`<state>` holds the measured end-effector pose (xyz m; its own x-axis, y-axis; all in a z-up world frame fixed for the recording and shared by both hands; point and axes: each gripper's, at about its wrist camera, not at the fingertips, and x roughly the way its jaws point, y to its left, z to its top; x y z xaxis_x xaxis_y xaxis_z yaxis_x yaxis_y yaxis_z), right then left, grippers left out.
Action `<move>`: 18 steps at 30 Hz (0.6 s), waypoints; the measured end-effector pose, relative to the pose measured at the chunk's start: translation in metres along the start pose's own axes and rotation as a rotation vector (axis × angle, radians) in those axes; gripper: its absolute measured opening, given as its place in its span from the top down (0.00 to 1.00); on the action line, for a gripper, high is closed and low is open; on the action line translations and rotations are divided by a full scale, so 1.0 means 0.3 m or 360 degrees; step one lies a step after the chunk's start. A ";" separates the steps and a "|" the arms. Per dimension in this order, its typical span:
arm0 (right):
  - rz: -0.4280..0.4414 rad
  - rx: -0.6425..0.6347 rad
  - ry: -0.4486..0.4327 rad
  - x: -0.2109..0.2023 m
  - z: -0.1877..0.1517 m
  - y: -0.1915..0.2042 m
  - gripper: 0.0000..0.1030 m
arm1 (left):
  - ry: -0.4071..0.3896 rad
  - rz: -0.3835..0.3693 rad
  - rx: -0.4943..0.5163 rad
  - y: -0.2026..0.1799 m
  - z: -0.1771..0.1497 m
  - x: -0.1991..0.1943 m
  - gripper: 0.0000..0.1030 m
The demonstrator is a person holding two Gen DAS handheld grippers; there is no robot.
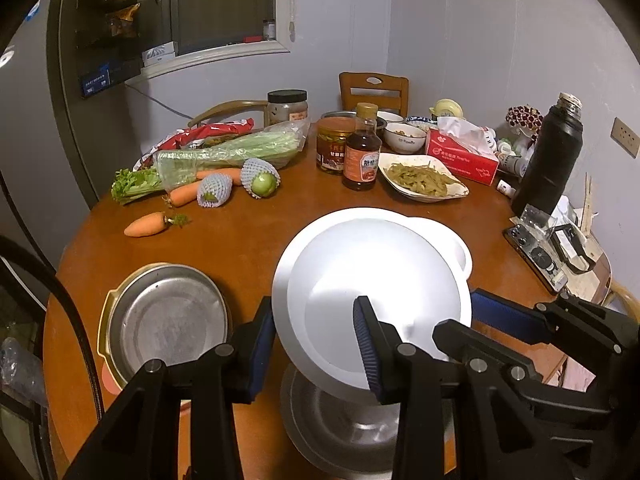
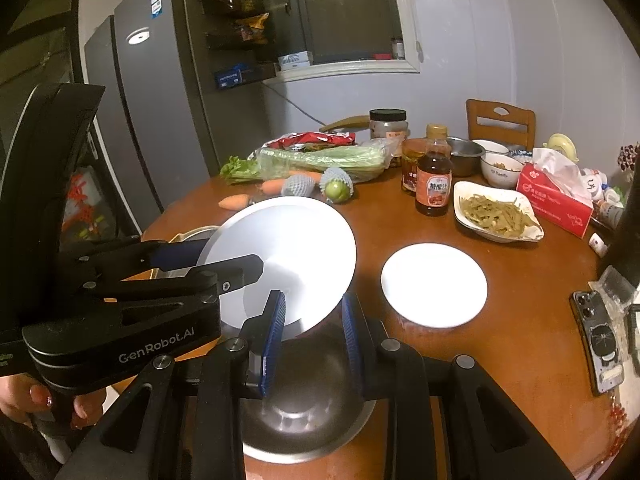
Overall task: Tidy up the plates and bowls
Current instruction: 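Lift the noodle bowl and lower it into the steel bowl with the left tool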
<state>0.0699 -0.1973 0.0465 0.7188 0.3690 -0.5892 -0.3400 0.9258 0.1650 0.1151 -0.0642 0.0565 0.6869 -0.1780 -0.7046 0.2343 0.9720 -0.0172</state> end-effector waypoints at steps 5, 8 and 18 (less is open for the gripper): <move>0.0002 0.0005 0.0022 -0.013 -0.036 -0.004 0.70 | 0.0017 0.0015 0.0009 -0.024 -0.039 -0.007 0.62; 0.0003 0.0004 0.0030 -0.021 -0.056 -0.004 0.70 | 0.0025 0.0006 0.0000 -0.029 -0.063 -0.009 0.62; 0.0015 -0.0019 0.0067 -0.021 -0.118 0.009 0.70 | 0.0083 0.0008 -0.0016 -0.028 -0.120 0.011 0.62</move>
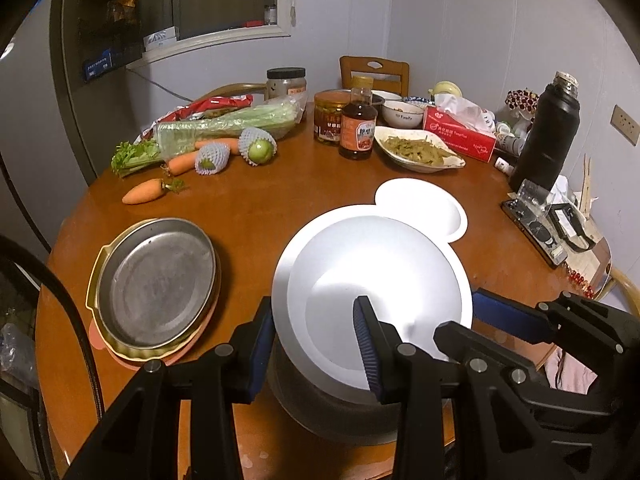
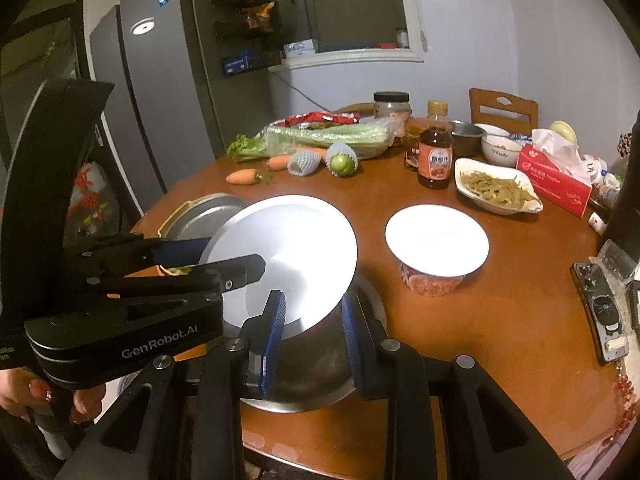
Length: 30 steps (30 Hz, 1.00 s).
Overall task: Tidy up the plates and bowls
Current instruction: 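Lift the noodle bowl and lower it into the steel bowl with the left tool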
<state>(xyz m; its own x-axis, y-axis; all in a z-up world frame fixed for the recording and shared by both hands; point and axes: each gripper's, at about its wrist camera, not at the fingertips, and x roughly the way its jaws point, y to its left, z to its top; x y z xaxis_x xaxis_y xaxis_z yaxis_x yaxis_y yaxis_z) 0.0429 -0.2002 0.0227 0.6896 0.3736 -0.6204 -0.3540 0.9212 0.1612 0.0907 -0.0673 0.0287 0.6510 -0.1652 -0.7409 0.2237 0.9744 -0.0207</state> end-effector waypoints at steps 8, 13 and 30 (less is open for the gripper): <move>-0.0012 -0.0003 0.0045 0.017 -0.038 0.002 0.70 | 0.0058 -0.0010 0.0010 -0.006 -0.028 0.038 0.62; -0.0010 -0.0001 0.0072 0.029 -0.054 0.000 0.70 | 0.0098 -0.0009 0.0012 -0.008 -0.039 0.067 0.62; -0.0014 0.0033 0.0127 0.072 -0.070 -0.017 0.70 | 0.0166 -0.0016 0.0015 -0.009 -0.054 0.125 0.62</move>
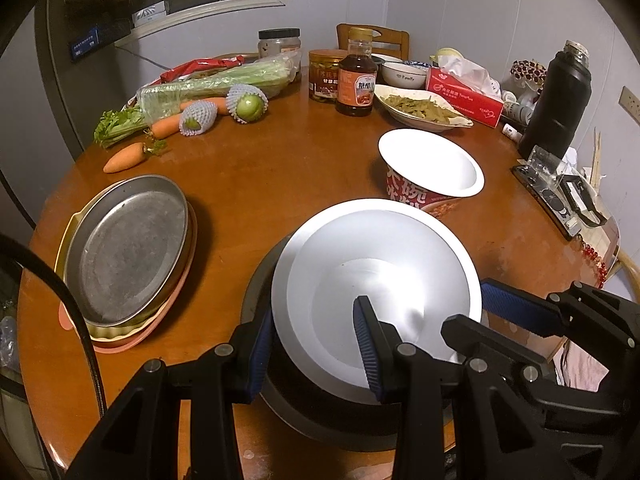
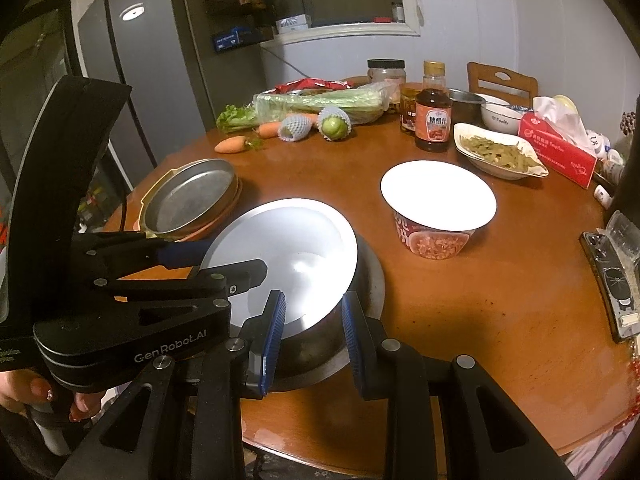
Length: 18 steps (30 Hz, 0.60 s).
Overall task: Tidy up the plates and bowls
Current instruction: 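Lift the noodle bowl and lower it into the steel bowl with the left tool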
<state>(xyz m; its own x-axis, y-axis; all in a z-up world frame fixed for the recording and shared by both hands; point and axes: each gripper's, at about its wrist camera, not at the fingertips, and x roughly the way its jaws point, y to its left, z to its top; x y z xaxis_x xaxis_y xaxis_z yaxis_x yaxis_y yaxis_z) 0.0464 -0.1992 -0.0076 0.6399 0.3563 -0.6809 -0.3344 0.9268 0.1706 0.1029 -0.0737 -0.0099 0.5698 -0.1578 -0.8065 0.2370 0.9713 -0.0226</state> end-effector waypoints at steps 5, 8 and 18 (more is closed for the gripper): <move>0.0006 0.0008 0.0007 0.008 0.003 0.001 0.70 | 0.0008 0.0004 -0.0004 0.002 -0.005 0.007 0.62; 0.0007 0.0015 0.0013 0.012 0.002 -0.001 0.70 | 0.0007 -0.0001 -0.0007 0.002 -0.003 0.010 0.62; 0.0002 0.0020 0.0011 0.017 -0.002 -0.004 0.70 | 0.0009 -0.0007 -0.0016 0.004 -0.006 0.014 0.62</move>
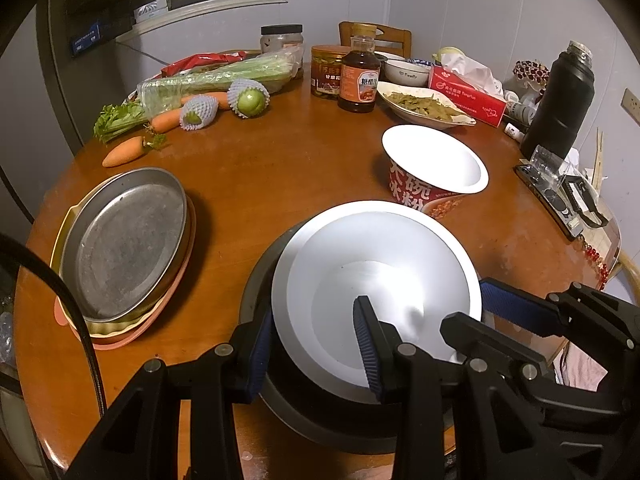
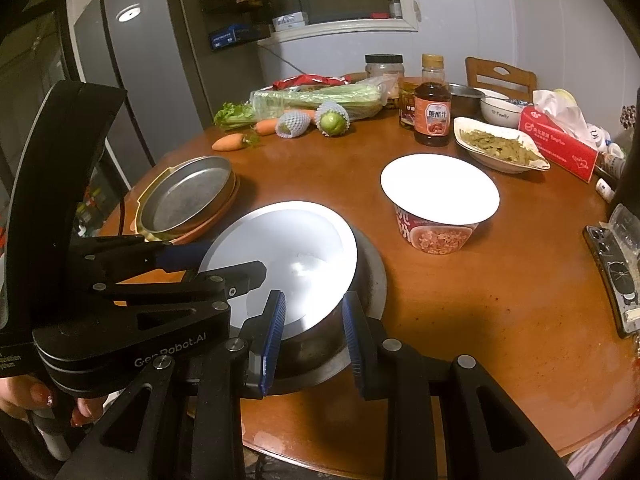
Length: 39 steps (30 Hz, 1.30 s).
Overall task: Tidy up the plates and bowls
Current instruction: 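Lift the noodle bowl and lower it into the steel bowl with the left tool, then open the left tool and move it toward the red noodle bowl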
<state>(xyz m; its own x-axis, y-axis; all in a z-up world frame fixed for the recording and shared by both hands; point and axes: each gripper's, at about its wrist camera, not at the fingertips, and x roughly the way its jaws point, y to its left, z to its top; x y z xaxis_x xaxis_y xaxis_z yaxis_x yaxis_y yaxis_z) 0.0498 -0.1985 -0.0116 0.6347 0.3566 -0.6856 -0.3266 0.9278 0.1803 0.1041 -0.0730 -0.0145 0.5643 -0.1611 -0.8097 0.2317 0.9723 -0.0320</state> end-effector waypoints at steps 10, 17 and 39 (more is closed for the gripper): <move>-0.0048 -0.0022 0.0001 0.002 -0.006 0.010 0.70 | -0.0003 -0.0010 -0.0015 0.009 -0.002 -0.001 0.62; -0.0046 -0.0014 0.0004 0.006 -0.009 0.008 0.69 | -0.0013 -0.0020 -0.0024 0.011 -0.003 -0.002 0.62; -0.0076 0.0113 -0.0087 -0.057 0.004 -0.068 0.63 | -0.0133 -0.0001 -0.0008 -0.002 0.012 -0.077 0.56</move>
<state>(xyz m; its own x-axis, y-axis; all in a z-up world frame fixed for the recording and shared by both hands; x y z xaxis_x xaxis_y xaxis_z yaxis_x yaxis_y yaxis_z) 0.0463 -0.2235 -0.0028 0.6863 0.3152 -0.6555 -0.2457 0.9487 0.1989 0.0939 -0.0704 0.0063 0.6286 -0.1749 -0.7578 0.2281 0.9730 -0.0354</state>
